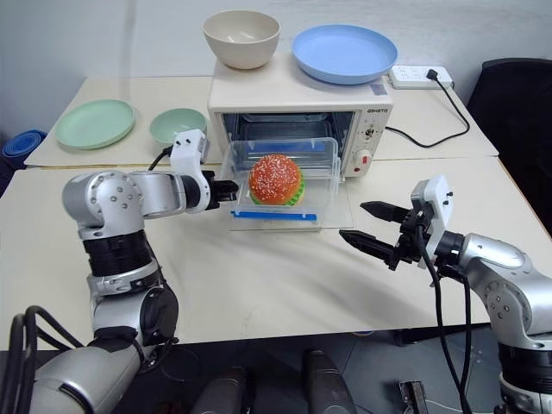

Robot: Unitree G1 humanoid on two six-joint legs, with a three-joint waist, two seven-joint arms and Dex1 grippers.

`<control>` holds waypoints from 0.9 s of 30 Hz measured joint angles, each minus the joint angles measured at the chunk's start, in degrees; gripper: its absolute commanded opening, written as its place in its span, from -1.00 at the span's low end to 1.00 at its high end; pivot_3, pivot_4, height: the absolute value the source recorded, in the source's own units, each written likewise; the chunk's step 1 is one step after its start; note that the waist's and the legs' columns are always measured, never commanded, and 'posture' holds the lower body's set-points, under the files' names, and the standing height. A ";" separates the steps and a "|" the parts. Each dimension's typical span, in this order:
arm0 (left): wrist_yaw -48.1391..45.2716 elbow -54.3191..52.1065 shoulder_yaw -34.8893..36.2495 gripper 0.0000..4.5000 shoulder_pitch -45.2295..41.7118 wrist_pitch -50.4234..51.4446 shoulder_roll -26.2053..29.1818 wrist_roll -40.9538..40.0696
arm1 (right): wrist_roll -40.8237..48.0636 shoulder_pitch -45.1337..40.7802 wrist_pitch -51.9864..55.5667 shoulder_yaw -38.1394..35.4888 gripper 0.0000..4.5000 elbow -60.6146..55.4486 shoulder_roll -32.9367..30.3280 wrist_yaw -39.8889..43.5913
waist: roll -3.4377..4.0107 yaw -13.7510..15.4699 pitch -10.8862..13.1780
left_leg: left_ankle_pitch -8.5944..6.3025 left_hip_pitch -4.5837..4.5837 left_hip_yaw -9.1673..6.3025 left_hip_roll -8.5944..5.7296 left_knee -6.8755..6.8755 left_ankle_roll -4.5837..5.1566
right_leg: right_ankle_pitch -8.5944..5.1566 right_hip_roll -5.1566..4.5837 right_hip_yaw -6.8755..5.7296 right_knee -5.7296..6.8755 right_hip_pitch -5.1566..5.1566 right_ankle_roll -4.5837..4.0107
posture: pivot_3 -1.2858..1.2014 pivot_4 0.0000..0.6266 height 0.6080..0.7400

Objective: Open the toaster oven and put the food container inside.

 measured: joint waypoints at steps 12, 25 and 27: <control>-5.95 2.12 5.73 0.14 -1.12 -5.71 -1.40 -0.89 | -0.92 2.62 -1.46 -0.72 1.00 -2.71 0.22 -4.32 | 0.00 0.04 0.00 | 0.08 0.02 0.03 -0.02 0.05 0.02 | 0.06 0.16 0.00 0.09 0.02 0.09 | 0.03 -0.52 1.00; -41.02 -10.69 2.63 -0.25 19.88 -23.05 22.54 -13.27 | -1.40 -0.33 -1.73 7.35 -0.47 -4.23 2.80 -4.43 | 0.08 0.29 0.02 | 0.15 0.51 0.19 0.00 -0.04 -0.11 | -0.16 0.29 0.27 0.40 0.19 -0.28 | 0.03 -0.52 1.00; -43.64 -9.94 2.38 -0.48 21.37 -25.18 23.56 -13.63 | -1.31 -0.71 -1.73 7.39 -0.74 -4.61 2.80 -4.39 | 0.07 0.56 0.03 | 0.17 0.46 0.11 -0.02 -0.02 -0.02 | -0.14 0.28 0.29 0.35 0.22 -0.25 | 0.03 -0.52 1.00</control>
